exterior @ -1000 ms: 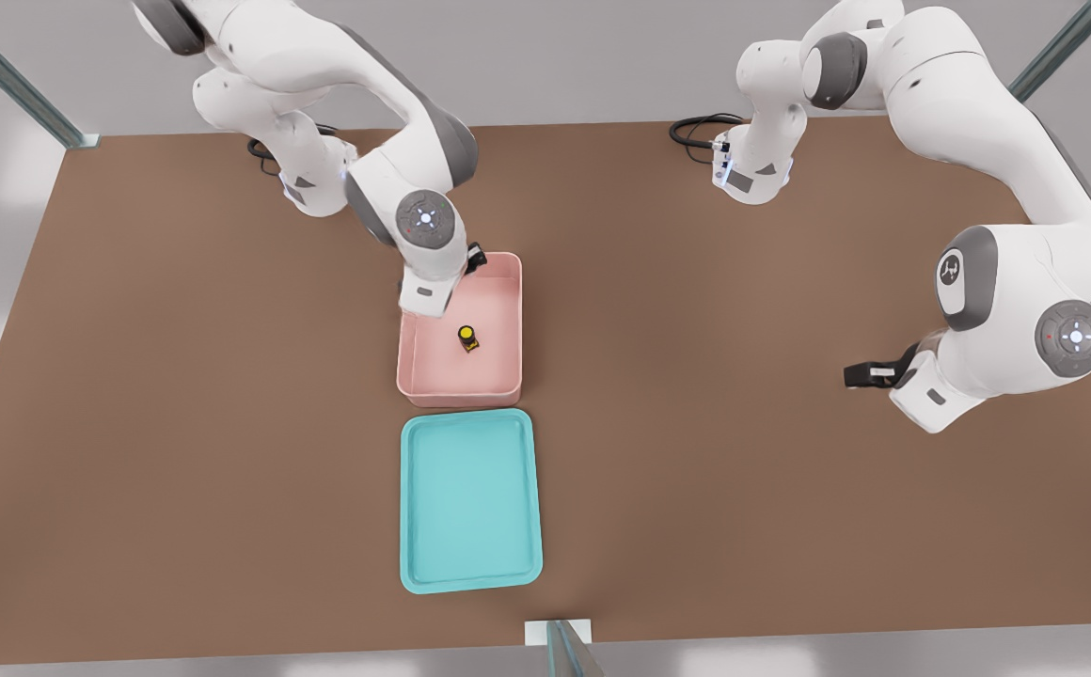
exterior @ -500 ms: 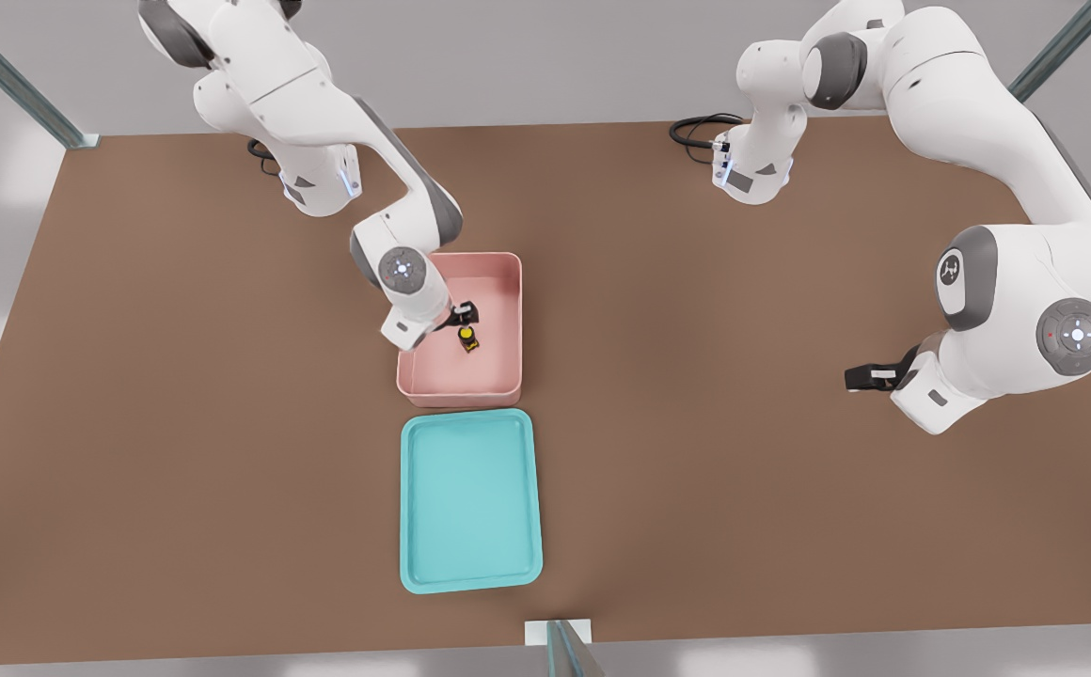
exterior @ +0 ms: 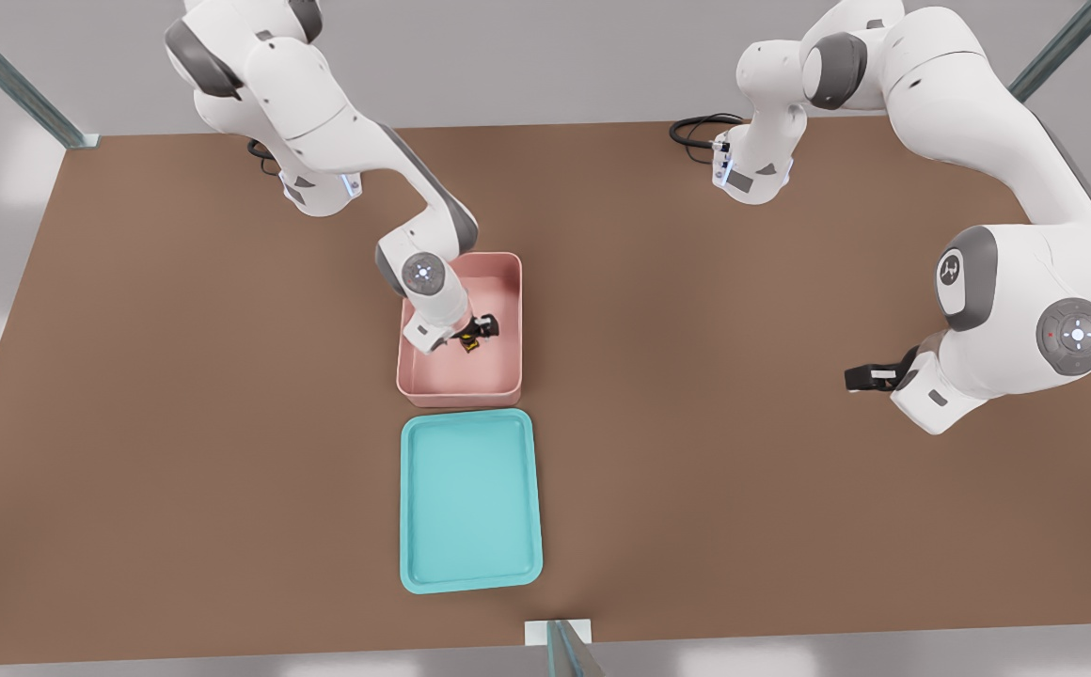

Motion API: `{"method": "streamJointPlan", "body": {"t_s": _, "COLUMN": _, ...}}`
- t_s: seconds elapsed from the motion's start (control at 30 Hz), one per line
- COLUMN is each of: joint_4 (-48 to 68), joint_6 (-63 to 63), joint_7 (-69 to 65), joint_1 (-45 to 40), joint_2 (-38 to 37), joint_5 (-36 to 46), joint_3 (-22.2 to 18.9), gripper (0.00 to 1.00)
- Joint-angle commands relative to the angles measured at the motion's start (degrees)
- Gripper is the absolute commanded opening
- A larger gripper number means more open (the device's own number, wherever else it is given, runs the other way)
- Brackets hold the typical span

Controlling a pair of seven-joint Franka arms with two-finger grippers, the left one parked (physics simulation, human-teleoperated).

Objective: The left arm remains still, and the right arm places the button from the box into the tray

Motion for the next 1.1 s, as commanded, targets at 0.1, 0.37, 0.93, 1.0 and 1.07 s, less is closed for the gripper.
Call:
{"method": "streamJointPlan", "body": {"t_s": 0.1, "joint_4": -1.9, "joint_6": 3.7, "joint_7": 6.5, "joint_1": 0.0, "joint_2": 0.2, "joint_5": -0.1, "joint_3": 0.9, "gripper": 1.0}}
{"method": "streamJointPlan", "body": {"t_s": 0.37, "joint_4": -2.0, "joint_6": 4.9, "joint_7": 6.1, "joint_1": -0.1, "joint_2": 1.6, "joint_5": -1.2, "joint_3": 1.0, "gripper": 0.94}}
{"method": "streamJointPlan", "body": {"t_s": 0.93, "joint_4": 18.9, "joint_6": -21.6, "joint_7": -2.5, "joint_1": -6.4, "joint_2": -3.9, "joint_5": -0.7, "joint_3": 0.4, "gripper": 0.4}}
{"method": "streamJointPlan", "body": {"t_s": 1.0, "joint_4": 24.5, "joint_6": -23.2, "joint_7": -8.3, "joint_1": -8.0, "joint_2": -1.0, "joint_5": -1.1, "joint_3": -1.2, "gripper": 0.4}}
{"method": "streamJointPlan", "body": {"t_s": 1.07, "joint_4": 31.7, "joint_6": -23.2, "joint_7": -10.6, "joint_1": -8.1, "joint_2": 5.5, "joint_5": -2.6, "joint_3": -4.8, "gripper": 0.4}}
